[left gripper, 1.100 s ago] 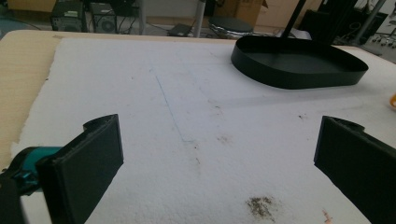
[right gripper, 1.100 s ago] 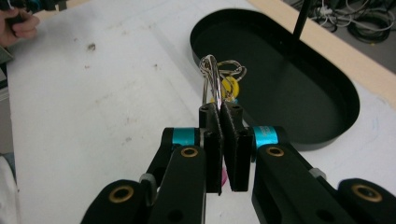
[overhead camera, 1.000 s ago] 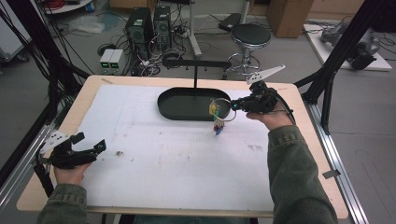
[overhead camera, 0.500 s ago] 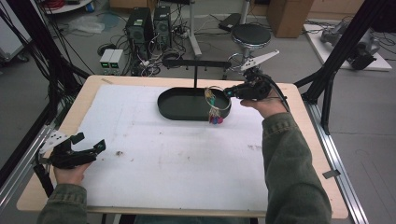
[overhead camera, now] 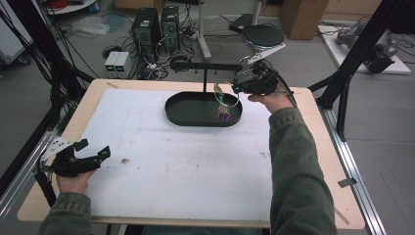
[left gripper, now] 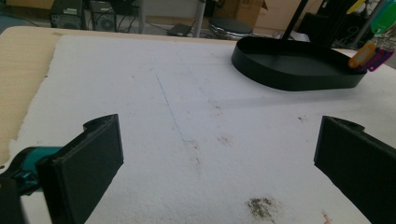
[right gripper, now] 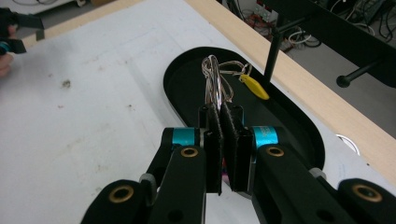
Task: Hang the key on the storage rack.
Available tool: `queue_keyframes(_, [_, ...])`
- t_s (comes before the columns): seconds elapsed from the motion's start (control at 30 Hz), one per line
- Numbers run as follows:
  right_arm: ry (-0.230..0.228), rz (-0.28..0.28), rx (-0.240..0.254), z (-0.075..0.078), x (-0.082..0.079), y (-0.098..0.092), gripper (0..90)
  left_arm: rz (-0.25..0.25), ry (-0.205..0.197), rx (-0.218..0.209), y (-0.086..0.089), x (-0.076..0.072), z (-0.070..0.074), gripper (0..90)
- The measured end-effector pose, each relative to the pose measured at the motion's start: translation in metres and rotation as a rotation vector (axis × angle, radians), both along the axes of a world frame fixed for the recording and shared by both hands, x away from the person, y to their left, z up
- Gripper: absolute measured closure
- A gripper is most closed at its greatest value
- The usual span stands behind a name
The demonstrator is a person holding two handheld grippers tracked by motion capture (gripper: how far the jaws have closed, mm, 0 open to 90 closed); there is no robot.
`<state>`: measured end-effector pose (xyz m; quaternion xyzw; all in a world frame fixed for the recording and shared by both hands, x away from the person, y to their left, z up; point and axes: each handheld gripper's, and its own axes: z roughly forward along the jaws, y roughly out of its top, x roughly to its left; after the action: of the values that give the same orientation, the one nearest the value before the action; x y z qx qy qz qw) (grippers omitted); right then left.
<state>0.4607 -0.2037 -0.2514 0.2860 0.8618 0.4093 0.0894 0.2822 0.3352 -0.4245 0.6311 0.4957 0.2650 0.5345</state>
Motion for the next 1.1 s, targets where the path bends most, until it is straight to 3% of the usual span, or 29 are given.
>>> queue_keyframes(0.07, [0.000,-0.006,-0.015,0.002,0.005,0.001,87.1,0.001,0.000,-0.001,0.000,0.000,0.000,1.7])
queue_keyframes(0.23, [-0.010,-0.021,0.008,0.010,0.015,0.004,87.1,0.005,0.001,-0.005,0.001,0.001,-0.001,1.7])
queue_keyframes(0.33, [-0.012,-0.020,-0.018,0.014,0.020,0.011,87.1,0.005,0.000,-0.007,0.001,0.001,-0.001,1.7])
queue_keyframes(0.53, [-0.009,-0.035,-0.018,0.012,0.029,0.018,87.1,0.004,-0.002,-0.008,0.001,0.000,0.000,1.7])
queue_keyframes(0.8, [0.015,-0.046,-0.088,0.008,0.045,0.024,87.1,0.007,0.001,-0.011,0.002,0.001,-0.002,1.8])
queue_keyframes(1.1, [0.010,-0.082,-0.041,-0.002,0.060,0.028,87.1,0.007,0.004,-0.004,0.003,0.001,-0.002,1.7])
